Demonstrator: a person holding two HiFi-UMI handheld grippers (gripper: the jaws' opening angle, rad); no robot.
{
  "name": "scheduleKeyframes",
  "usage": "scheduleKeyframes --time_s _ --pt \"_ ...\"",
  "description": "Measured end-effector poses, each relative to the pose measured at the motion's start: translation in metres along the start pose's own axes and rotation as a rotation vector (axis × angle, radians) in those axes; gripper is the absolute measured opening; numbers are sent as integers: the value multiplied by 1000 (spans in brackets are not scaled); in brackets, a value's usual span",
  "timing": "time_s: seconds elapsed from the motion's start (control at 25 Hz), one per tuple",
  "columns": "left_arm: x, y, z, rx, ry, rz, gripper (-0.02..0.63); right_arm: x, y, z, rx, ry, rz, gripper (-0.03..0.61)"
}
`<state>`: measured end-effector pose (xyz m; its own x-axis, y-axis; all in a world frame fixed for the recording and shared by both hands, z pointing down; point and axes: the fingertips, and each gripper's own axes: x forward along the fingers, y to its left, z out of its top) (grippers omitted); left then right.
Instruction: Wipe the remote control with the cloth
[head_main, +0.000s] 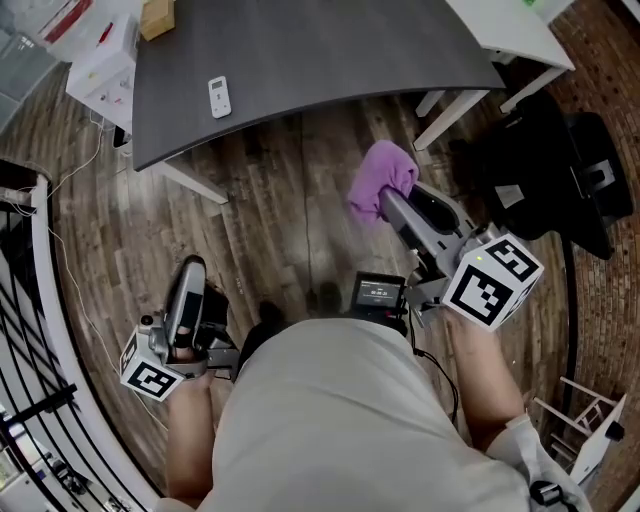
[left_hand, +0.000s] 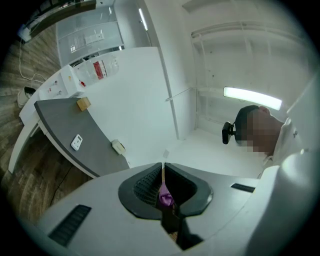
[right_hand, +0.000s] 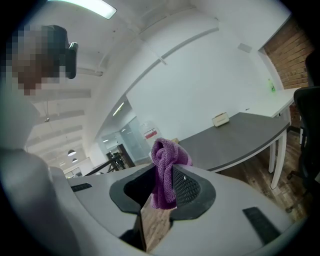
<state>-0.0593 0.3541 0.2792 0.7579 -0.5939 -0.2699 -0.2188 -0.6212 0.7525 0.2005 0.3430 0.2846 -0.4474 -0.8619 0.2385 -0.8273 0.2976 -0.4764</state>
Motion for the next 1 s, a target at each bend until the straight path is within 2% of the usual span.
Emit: scheduleKeyframes --time_s 0.28,0.48,0.64,1.0 --pt "-25 -2 25 1 24 -24 18 18 50 -5 10 -17 31 104" --pt "-56 5 36 -43 8 -50 8 39 82 -10 -4 -19 43 104" --pt "-62 1 38 -33 26 -89 8 41 90 -16 5 -13 31 104" --pt "-66 -1 35 -45 44 -101 9 31 95 -22 -2 -17 -6 104"
